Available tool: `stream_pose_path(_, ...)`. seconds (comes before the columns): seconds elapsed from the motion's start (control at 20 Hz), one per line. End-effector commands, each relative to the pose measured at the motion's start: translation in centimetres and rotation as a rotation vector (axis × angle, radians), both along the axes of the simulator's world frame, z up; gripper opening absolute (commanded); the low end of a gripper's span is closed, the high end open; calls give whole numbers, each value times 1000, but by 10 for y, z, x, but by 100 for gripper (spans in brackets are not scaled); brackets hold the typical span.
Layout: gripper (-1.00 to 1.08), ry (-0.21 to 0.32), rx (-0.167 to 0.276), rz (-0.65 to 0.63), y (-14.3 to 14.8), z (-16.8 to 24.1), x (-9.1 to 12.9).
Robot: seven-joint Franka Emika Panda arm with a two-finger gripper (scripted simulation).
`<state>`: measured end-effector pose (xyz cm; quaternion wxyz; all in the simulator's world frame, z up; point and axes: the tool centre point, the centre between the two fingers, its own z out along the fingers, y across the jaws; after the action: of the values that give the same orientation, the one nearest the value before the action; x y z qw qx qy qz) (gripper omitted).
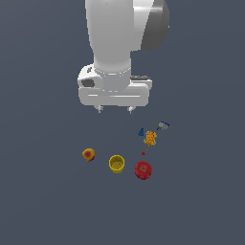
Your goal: Pick up a designated object from a clutter of objects.
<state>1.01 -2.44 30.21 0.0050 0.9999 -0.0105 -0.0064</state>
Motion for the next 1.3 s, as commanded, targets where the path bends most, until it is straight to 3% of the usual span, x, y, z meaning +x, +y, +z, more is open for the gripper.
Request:
stream_pose_path(0.0,100,0,0,0,0,0,0)
stream_pose_path(0.55,100,15,28,41,17,0,-3)
stream_pose_path(1.25,100,11,27,114,2,-20,7)
